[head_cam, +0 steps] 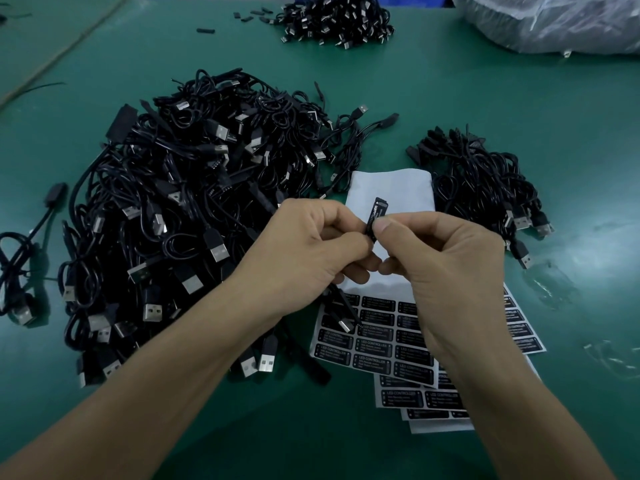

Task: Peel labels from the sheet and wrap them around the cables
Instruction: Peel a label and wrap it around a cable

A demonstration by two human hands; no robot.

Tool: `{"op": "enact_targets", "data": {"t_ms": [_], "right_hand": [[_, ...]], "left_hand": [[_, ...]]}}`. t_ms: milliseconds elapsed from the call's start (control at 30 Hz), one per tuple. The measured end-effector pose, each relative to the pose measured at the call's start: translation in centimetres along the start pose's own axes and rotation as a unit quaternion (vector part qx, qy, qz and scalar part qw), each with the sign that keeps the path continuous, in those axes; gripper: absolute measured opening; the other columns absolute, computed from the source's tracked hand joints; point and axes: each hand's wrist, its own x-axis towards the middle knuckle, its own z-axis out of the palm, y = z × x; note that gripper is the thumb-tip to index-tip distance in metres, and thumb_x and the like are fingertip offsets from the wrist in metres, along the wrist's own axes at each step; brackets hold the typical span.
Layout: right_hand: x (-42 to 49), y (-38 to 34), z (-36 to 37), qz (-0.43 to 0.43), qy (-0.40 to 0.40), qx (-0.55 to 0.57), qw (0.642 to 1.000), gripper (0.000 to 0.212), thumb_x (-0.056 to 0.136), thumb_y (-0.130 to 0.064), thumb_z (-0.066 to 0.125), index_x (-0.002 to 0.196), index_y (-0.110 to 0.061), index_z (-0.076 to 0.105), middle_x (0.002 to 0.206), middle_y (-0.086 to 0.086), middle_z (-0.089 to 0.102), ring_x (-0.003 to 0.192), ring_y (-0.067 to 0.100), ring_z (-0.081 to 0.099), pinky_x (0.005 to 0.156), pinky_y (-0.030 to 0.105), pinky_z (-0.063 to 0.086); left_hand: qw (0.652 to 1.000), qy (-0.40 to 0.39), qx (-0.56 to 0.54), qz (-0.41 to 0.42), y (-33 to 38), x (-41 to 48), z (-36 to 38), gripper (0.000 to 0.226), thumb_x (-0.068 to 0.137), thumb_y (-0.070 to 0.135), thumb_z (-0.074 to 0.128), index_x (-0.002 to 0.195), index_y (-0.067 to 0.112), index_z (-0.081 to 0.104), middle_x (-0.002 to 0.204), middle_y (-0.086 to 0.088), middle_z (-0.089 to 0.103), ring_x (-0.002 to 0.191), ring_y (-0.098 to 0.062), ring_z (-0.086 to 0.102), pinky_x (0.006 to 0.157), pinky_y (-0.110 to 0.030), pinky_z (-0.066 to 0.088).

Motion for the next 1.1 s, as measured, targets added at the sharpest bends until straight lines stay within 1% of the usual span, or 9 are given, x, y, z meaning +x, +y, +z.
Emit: {"op": "enact_targets", "data": {"t_ms": [100, 233, 567, 633, 700, 767, 833, 933, 1100], "right_hand": [[-0.13, -0.06, 0.01, -0.02, 0.003, -0.009, 1.0, 0.019, 0.082, -0.009, 0.078, 0.069, -0.022, 0.075, 0.063, -0.001, 0.072, 0.051, 0.01, 0.065, 0.054, 0.019, 0.052], [-0.14, -0.11, 0.05, -0.028, 0.005, -0.004, 1.0, 0.014, 0.081, -0.008, 0.08, 0.071, -0.016, 0.074, 0.06, -0.002, 0.071, 0.049, 0.008, 0.064, 0.051, 0.016, 0.05], [-0.14, 0.25, 0.05, -0.017, 0.014, -0.006, 1.0, 0.013, 0.079, -0.011, 0.082, 0.074, -0.016, 0.071, 0.061, -0.002, 0.071, 0.051, 0.01, 0.065, 0.053, 0.017, 0.051], [-0.01, 0.47, -0.07, -0.003, 0.04, -0.001, 0.999, 0.025, 0.075, -0.014, 0.087, 0.083, -0.018, 0.064, 0.069, -0.001, 0.071, 0.056, 0.016, 0.065, 0.056, 0.021, 0.053], [0.19, 0.64, -0.24, 0.013, 0.052, 0.015, 0.998, 0.039, 0.072, -0.015, 0.089, 0.09, -0.018, 0.055, 0.073, -0.001, 0.069, 0.057, 0.016, 0.064, 0.057, 0.022, 0.053], [0.25, 0.68, -0.21, 0.013, 0.035, 0.016, 0.999, 0.033, 0.075, -0.013, 0.086, 0.092, -0.017, 0.059, 0.07, -0.004, 0.068, 0.055, 0.009, 0.061, 0.058, 0.018, 0.05], [0.18, 0.64, -0.04, 0.004, 0.007, 0.012, 1.0, 0.019, 0.08, -0.012, 0.081, 0.092, -0.015, 0.066, 0.064, -0.007, 0.067, 0.053, 0.003, 0.059, 0.056, 0.014, 0.048], [0.0, 0.58, 0.15, -0.014, -0.027, 0.015, 0.999, 0.004, 0.085, -0.014, 0.077, 0.085, -0.013, 0.073, 0.059, -0.008, 0.064, 0.051, 0.0, 0.055, 0.053, 0.013, 0.045], [0.33, 0.53, 0.01, 0.02, 0.002, 0.023, 1.0, 0.016, 0.086, -0.025, 0.075, 0.073, -0.016, 0.074, 0.058, -0.007, 0.058, 0.054, 0.006, 0.046, 0.055, 0.017, 0.043]], "left_hand": [[1.0, 0.003, 0.0, 0.006, -0.09, -0.01, 0.09, 0.014, 0.091, 0.003, 0.064, 0.079, 0.01, 0.067, 0.072, -0.004, 0.077, 0.06, -0.01, 0.07, 0.053, -0.016, 0.049], [1.0, 0.005, -0.001, 0.012, -0.14, 0.01, 0.2, 0.011, 0.091, 0.003, 0.064, 0.081, 0.008, 0.068, 0.071, -0.003, 0.077, 0.06, -0.009, 0.07, 0.053, -0.016, 0.048], [1.0, -0.001, 0.005, 0.017, -0.25, 0.02, 0.12, 0.012, 0.091, 0.002, 0.063, 0.081, 0.008, 0.067, 0.072, -0.002, 0.077, 0.061, -0.01, 0.071, 0.054, -0.017, 0.049], [1.0, -0.001, 0.003, 0.018, -0.22, 0.01, 0.11, 0.012, 0.09, 0.001, 0.063, 0.081, 0.008, 0.067, 0.072, -0.002, 0.077, 0.061, -0.009, 0.071, 0.054, -0.017, 0.049], [1.0, 0.001, -0.002, 0.017, -0.17, -0.01, 0.05, 0.012, 0.09, 0.002, 0.064, 0.08, 0.007, 0.067, 0.072, -0.003, 0.077, 0.061, -0.009, 0.071, 0.054, -0.017, 0.049], [1.0, 0.002, -0.004, 0.016, -0.1, -0.04, 0.04, 0.011, 0.09, 0.002, 0.065, 0.08, 0.008, 0.068, 0.072, -0.003, 0.076, 0.061, -0.01, 0.071, 0.054, -0.017, 0.049], [1.0, 0.002, -0.003, 0.017, -0.05, -0.06, 0.07, 0.014, 0.09, 0.002, 0.065, 0.078, 0.009, 0.068, 0.071, -0.003, 0.076, 0.061, -0.01, 0.071, 0.054, -0.017, 0.049], [1.0, -0.004, 0.001, 0.021, -0.06, -0.11, 0.11, 0.015, 0.091, 0.001, 0.063, 0.079, 0.009, 0.068, 0.071, -0.002, 0.076, 0.06, -0.011, 0.071, 0.053, -0.017, 0.048], [1.0, -0.011, -0.009, 0.014, -0.22, -0.07, 0.18, 0.014, 0.091, 0.004, 0.064, 0.079, 0.01, 0.068, 0.069, -0.004, 0.075, 0.056, -0.009, 0.069, 0.05, -0.011, 0.046]]}}
